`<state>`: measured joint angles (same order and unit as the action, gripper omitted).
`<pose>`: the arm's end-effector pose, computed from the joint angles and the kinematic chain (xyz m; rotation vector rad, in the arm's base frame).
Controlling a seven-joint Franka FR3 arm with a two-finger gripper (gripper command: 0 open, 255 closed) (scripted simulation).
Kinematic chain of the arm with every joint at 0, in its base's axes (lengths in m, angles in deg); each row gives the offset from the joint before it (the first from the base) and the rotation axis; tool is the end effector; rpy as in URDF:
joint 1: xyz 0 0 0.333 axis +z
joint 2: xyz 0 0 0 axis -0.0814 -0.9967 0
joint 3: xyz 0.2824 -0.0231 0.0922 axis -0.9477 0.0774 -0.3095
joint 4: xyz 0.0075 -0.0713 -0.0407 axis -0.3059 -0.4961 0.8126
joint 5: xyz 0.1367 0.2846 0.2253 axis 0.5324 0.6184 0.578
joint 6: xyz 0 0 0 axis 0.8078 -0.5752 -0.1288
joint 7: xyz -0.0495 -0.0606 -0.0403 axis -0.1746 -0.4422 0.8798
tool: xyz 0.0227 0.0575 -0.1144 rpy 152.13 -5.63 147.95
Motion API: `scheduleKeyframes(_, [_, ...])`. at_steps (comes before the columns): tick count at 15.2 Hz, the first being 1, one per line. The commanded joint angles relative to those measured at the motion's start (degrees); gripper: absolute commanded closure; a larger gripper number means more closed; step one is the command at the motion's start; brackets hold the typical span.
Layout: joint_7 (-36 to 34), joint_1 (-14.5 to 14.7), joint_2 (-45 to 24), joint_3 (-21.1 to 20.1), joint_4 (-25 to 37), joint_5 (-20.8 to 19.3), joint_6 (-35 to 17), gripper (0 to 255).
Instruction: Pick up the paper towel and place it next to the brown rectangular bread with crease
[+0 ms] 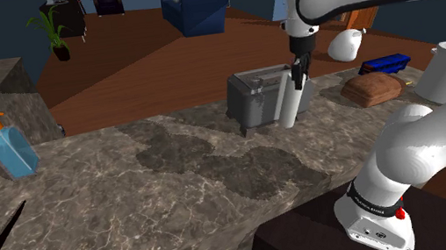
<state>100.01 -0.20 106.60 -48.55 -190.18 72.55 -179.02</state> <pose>0.3383 -0.1219 0.4628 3.0326 0.0970 -0.2554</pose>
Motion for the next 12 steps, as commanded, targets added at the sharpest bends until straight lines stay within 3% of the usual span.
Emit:
scheduleKeyframes(1, [0.32, 0.03, -0.12, -0.09, 1.76, 0.13, 1.63, 255])
scheduleKeyframes(12, [1.47, 0.24, -0.56, -0.92, 10.48, 0.82, 9.85, 255])
